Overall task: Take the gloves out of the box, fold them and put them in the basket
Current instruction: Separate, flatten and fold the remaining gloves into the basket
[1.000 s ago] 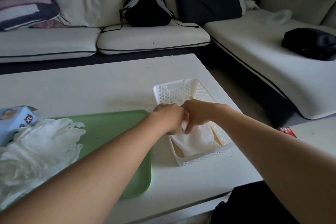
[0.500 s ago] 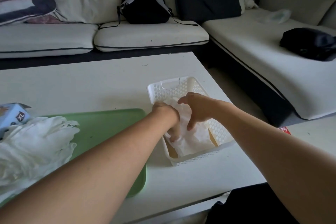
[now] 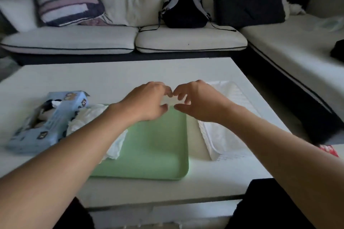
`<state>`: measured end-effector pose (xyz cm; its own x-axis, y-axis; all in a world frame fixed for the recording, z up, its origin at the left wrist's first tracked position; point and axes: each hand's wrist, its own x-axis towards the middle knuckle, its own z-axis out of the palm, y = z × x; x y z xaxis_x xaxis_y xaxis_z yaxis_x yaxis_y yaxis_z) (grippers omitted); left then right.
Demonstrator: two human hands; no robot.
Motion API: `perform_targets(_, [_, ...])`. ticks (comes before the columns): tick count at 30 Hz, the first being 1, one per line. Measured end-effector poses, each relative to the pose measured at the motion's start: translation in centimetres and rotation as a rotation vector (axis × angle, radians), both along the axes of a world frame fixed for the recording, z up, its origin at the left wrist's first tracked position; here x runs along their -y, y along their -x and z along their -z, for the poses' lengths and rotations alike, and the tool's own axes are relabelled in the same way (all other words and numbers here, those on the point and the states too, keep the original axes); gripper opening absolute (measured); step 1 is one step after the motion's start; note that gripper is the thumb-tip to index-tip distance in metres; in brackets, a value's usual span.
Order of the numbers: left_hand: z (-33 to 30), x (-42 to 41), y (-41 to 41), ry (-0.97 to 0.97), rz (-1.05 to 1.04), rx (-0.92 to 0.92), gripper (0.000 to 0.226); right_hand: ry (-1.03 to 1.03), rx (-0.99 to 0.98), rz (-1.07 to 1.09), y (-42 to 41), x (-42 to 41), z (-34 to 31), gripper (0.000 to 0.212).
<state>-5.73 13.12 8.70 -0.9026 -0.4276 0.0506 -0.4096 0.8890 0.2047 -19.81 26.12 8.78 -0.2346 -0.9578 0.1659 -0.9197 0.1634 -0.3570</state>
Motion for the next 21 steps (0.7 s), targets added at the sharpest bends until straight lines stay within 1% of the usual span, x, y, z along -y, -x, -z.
perform_targets(1, [0.1,1.3,-2.6,-0.010,-0.046,-0.013,0.039,0.017,0.032,-0.056,-2.2,1.0,0.0,0.028])
perform_targets(3, [0.2,3.7,-7.9,-0.053,-0.138,-0.024,0.039,-0.037,0.058,-0.157,-6.6,3.1,0.9,0.025])
perform_targets(6, [0.0,6.3,-13.5,-0.109,-0.255,0.012,0.040,-0.111,0.094,-0.237,-11.5,5.9,3.1,0.036])
perform_targets(9, [1.0,7.8,-15.3,-0.132,-0.331,0.032,0.047,-0.078,0.158,-0.231,-14.1,7.4,4.6,0.047])
perform_targets(11, [2.3,8.2,-16.5,-0.152,-0.339,0.100,0.057,-0.083,0.170,-0.230,-15.8,8.7,5.2,0.052])
perform_targets(13, [3.1,8.4,-17.3,-0.141,-0.327,0.148,0.066,-0.110,0.194,-0.146,-16.7,9.9,6.0,0.055])
perform_targets(15, [3.3,8.5,-18.3,-0.135,-0.323,0.159,0.074,-0.143,0.269,-0.006,-17.3,11.3,6.8,0.047])
perform_targets(17, [3.4,8.8,-18.8,-0.158,-0.324,0.162,0.078,-0.170,0.371,0.084,-17.4,12.1,7.3,0.028])
perform_targets(19, [3.7,8.7,-18.7,-0.172,-0.319,0.178,0.080,-0.164,0.540,0.129,-16.8,12.3,7.3,0.006])
perform_targets(21, [4.0,8.6,-18.1,-0.126,-0.322,0.195,0.078,-0.154,0.711,0.161,-15.7,12.0,6.7,0.007])
